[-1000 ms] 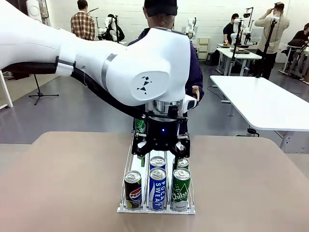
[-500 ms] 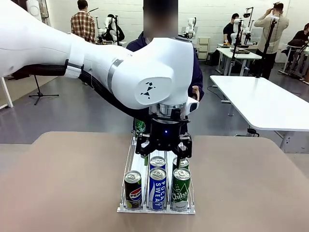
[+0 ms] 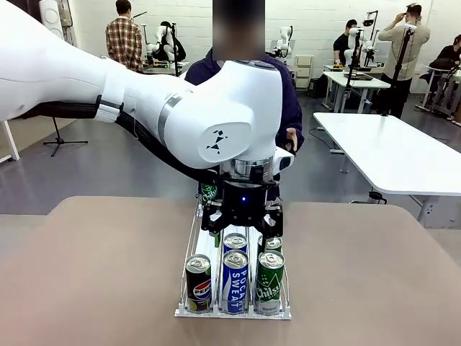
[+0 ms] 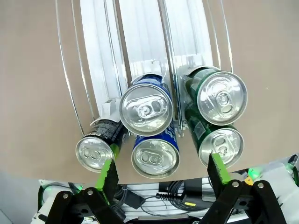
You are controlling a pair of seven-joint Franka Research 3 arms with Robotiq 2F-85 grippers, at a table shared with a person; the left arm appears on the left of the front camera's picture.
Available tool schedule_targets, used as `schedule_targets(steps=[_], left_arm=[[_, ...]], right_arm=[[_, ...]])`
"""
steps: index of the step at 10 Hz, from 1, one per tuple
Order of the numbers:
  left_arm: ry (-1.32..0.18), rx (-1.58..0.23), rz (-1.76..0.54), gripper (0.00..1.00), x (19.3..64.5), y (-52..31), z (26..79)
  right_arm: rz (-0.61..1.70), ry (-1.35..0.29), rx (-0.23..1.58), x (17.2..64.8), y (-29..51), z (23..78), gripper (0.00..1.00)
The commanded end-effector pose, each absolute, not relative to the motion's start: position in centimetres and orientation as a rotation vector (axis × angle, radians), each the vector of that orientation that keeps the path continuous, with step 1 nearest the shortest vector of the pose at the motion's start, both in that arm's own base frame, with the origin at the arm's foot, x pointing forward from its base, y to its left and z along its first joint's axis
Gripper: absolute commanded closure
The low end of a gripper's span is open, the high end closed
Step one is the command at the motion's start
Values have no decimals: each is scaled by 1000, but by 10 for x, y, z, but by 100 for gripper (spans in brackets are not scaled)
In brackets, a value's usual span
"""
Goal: Retrieve and hand over the desired beverage to the person.
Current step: Pick up another can of the same type that the person held from the Automatic Can Dispenser.
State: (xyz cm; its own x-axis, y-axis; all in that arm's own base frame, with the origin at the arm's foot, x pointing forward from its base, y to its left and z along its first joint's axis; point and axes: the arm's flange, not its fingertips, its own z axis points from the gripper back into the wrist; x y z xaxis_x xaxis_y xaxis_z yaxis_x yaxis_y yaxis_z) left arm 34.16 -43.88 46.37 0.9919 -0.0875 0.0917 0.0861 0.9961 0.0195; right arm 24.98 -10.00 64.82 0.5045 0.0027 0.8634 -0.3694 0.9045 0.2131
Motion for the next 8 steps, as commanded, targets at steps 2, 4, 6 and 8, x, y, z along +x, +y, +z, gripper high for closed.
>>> schedule_targets(steps=[2,4,6,8], left_arm=[[-99,14,-85,0,339,-442,466],[-99,14,-85,0,339,-442,466],[-99,14,-85,0,339,-442,466],[-93,5,-49,0,336,-441,459]], right_arm=[[240,-1024,417,252,-99,647,0],[240,-1024,417,252,-99,647,0],[240,-1024,417,252,-99,647,0],[240,-1024,417,252,-99,647,0]])
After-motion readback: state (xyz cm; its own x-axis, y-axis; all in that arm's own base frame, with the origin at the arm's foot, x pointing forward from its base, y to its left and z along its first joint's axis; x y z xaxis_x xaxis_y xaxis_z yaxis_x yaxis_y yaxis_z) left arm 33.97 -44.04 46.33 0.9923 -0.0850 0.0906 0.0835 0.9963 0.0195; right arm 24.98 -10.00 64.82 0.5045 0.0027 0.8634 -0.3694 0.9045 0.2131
